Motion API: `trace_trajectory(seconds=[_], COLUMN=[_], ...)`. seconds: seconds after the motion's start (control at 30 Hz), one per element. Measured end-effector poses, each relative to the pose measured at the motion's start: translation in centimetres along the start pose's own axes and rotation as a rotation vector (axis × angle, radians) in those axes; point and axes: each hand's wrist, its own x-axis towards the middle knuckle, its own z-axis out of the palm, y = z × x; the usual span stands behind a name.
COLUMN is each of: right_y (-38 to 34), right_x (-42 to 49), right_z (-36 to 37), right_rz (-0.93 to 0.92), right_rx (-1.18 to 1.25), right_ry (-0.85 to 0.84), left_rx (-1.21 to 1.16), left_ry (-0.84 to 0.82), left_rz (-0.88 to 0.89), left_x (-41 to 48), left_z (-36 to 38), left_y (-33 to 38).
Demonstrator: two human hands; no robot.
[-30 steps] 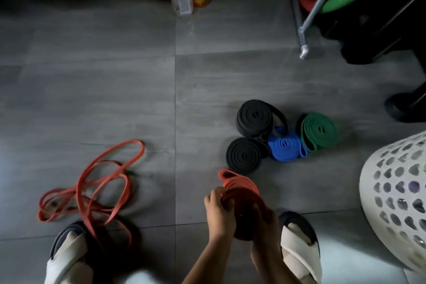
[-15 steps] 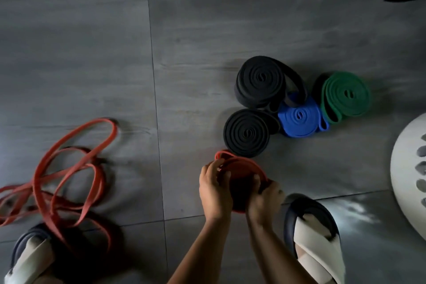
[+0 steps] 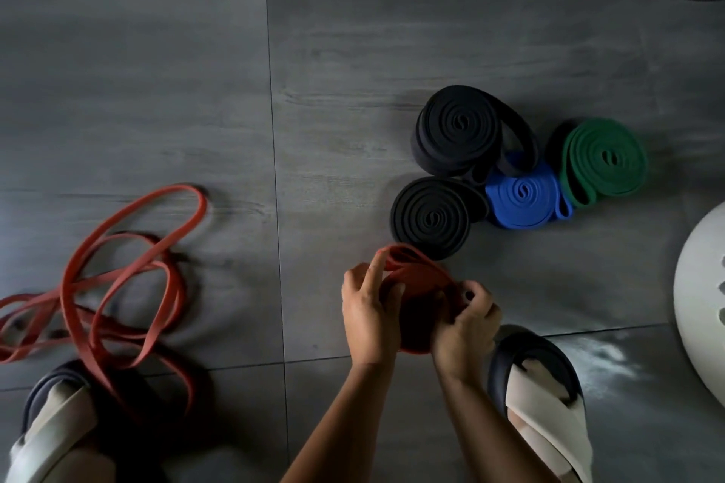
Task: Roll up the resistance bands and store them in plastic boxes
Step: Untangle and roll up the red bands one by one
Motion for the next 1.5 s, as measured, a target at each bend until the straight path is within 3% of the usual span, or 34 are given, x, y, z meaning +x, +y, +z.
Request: trace_trajectory(seconds=[0.13, 0.23, 0.4, 0.47, 0.6, 0.67, 0.8, 0.87, 1.0, 1.07, 1.2, 1.27, 1.33, 1.5], right_y=[-0.4, -0.8, -1.6, -1.9, -2.2, -2.3, -2.5, -2.8, -2.9, -3.4, -5.2, -5.7, -6.0, -5.1], right_x=[0.3, 0.5, 0.4, 0.5, 1.0, 1.0, 1.6, 1.7, 1.4, 0.9, -0.7, -1.3, -1.9, -4.4], right_z=[-0.2, -0.1, 0.4, 0.4, 0.0, -0.2, -0.2, -0.2, 0.1, 0.3, 1.0, 1.3, 1.4, 1.8], right_rz=[-0.051, -0.175, -0.330, -0.373, -0.470, -0.460, -0.426, -0.413, -0.441, -0.504, -0.636, -0.701, -0.792, -0.903], right_rx=[0.004, -0.006, -0.145, -0.177, -0.249, -0.267, -0.296, -0.289, -0.262, -0.221, -0.117, -0.059, -0.013, -0.002], right_ry=[-0.029, -0.037, -0.037, -0.040, -0.073, -0.091, -0.147, -0.136, -0.046, -0.027, -0.059, -0.069, -0.072, -0.305], left_rx=[-0.123, -0.170, -0.025, 0.069, 0.055, 0.056, 0.046, 0.099, 0.460, 0.578, 0.549, 0.529, 0.698, 0.794], left_ry=[-0.025, 0.098, 0.297, 0.215, -0.179, -0.205, -0.123, 0.018, 0.304, 0.332, 0.378, 0.324, 0.129, 0.055], left_rz=[-0.061, -0.113, -0.209, -0.146, 0.011, 0.002, -0.058, -0.046, -0.166, -0.197, -0.181, -0.308, -0.385, -0.260], left_x=[-0.7, -0.9, -1.7, -2.2, -3.3, -3.4, -2.3, -0.7, 3.8, 5.2, 7.2, 8.7, 9.9, 8.8], left_z=[-0.9, -2.9, -8.8, -9.5, -5.8, -3.9, -4.3, -7.1, -16.0, -19.7, -23.0, -23.8, -23.8, -21.8], left_y=[-0.7, -2.6, -7.5, -7.7, -5.0, -3.5, -2.6, -3.8, -8.1, -9.1, -8.8, -8.7, -8.8, -7.0])
